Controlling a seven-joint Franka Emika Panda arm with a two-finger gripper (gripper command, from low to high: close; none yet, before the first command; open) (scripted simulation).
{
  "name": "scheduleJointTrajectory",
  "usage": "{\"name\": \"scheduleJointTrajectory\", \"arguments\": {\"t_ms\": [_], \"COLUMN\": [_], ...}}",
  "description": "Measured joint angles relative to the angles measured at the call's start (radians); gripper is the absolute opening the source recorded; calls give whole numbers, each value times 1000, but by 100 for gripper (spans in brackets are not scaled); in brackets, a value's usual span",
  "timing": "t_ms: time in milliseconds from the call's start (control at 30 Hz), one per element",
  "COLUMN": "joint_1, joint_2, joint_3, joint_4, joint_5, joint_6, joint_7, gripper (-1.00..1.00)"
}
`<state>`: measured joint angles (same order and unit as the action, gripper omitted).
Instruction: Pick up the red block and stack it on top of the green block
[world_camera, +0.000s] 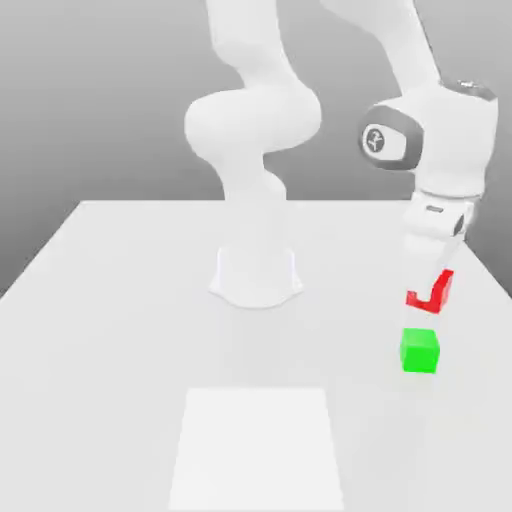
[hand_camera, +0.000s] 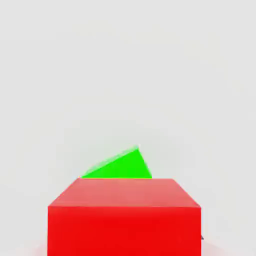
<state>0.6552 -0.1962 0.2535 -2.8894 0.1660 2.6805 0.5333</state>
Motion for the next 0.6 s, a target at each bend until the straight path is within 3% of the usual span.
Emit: {"name": "scheduleJointTrajectory", "arguments": {"t_ms": [333,533,567,600], "joint_1": [13,-7,-9,-8], "joint_2": [138,226,238,238], "joint_3": [-1,-28,-43,-43], "joint_4": [14,4,2,2], "joint_5": [24,-131,-176,-176], "joint_6": [115,228,245,245], "joint_7": [-17,92,123,123], "gripper": [-100,-100,100,100]}}
